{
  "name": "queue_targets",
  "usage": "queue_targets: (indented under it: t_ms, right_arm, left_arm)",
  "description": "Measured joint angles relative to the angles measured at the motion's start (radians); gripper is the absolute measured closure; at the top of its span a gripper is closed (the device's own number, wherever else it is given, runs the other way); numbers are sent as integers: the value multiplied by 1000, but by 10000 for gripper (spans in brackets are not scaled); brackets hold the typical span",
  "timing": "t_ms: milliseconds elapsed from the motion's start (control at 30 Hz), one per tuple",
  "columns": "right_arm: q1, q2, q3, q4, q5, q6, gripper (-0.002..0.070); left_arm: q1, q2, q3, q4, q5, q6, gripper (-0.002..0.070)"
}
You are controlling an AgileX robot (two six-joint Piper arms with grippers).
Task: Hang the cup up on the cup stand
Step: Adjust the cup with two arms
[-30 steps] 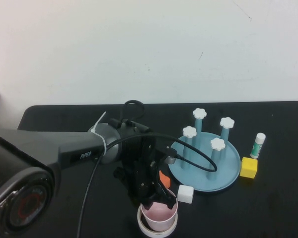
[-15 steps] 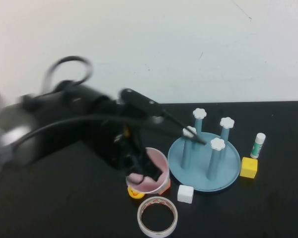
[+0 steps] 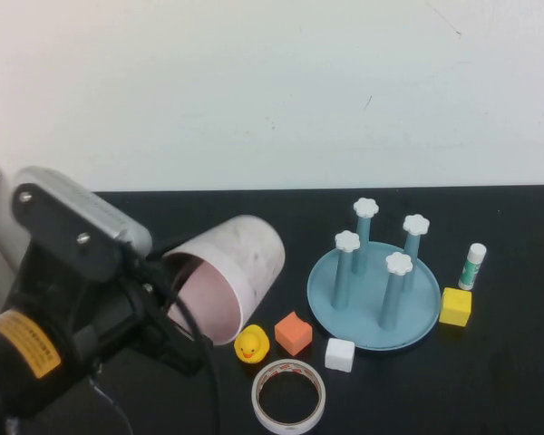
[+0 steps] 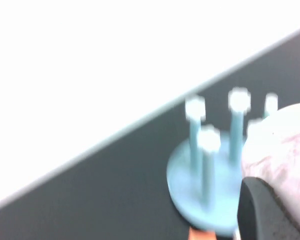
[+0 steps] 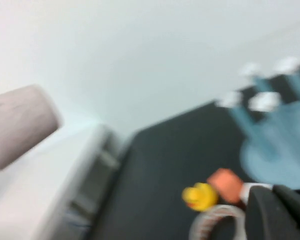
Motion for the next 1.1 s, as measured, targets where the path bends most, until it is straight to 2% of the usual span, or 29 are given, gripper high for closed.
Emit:
queue_targets:
  t_ms: [100,267,400,467,533,600,667,700,833,1100]
  right_arm:
    - [0,23,0,174,57,-116,678]
    - [0,165,-11,370,162,-312,678]
    - [0,367,-133,488,266,-439,647]
    - [0,466,-189,502,322,-463,584]
    - [0,564,-236,508,378,-456,475]
    - [0,666,-287,508,433,-420,339]
    - [0,784,-341,508,490,-359,175]
    - [0,899,-394,508,537,-311,71]
    - [8,1081,-521,508,560,-230,2]
    - [204,1246,-770,509,372,-173,-14]
  left_arm:
    - [0,-19,24,57,-127,4,669]
    - [0,-19,30,142,-296,45,669]
    - [0,-19,30,151,-387,136,669]
    - [0,-19,30,152,-394,146,669]
    - [0,-19,30,154,-394,153,669]
    - [0,-19,30,154,-394,155,669]
    - [0,-19,30,154,-394,157,669]
    - [0,-7,30,154,-397,158,669]
    - [0,30,30,154,-396,158,669]
    - [0,89,30,143,-446,167,669]
